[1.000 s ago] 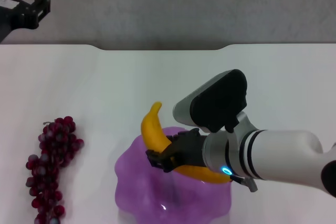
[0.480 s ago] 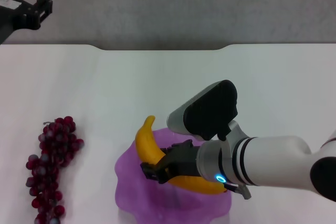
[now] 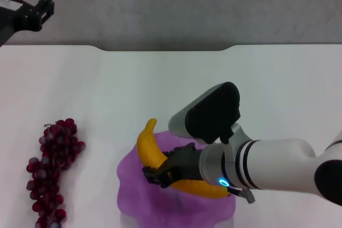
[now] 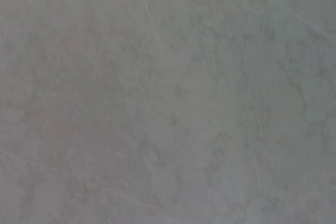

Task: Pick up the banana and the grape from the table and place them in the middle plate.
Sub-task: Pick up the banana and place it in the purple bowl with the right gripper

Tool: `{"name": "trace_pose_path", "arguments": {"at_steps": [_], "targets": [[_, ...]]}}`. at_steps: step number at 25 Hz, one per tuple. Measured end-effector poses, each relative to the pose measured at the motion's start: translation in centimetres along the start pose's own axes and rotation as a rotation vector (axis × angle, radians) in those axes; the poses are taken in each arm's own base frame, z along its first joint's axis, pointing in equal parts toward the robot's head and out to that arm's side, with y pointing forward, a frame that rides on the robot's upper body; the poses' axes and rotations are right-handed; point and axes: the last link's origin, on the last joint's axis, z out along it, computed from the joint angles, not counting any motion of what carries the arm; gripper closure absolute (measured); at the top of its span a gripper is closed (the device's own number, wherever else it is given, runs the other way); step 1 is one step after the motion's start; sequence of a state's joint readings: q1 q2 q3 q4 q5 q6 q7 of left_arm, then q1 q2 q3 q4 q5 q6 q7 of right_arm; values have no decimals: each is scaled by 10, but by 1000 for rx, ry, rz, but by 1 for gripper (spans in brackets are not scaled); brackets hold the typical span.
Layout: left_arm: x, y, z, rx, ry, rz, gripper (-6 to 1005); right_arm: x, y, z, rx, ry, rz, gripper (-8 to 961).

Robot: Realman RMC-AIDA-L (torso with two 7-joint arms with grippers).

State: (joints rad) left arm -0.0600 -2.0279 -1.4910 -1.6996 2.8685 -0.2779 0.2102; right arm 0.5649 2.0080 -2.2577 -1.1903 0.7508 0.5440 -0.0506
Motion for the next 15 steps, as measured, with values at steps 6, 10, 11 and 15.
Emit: {"name": "trace_pose_path", "arguments": {"at_steps": [6, 10, 11, 15], "targets": [[0, 0, 0, 0, 1, 0, 316, 1, -1, 0, 2, 3, 2, 315], [0, 1, 0, -2, 1, 0, 316, 1, -1, 0, 2, 4, 2, 310], [0, 1, 0, -2, 1, 0, 316, 1, -1, 0, 3, 1, 2, 292], [0, 1, 0, -2, -1, 0, 316, -5, 0, -2, 3, -35, -20, 221]]}}
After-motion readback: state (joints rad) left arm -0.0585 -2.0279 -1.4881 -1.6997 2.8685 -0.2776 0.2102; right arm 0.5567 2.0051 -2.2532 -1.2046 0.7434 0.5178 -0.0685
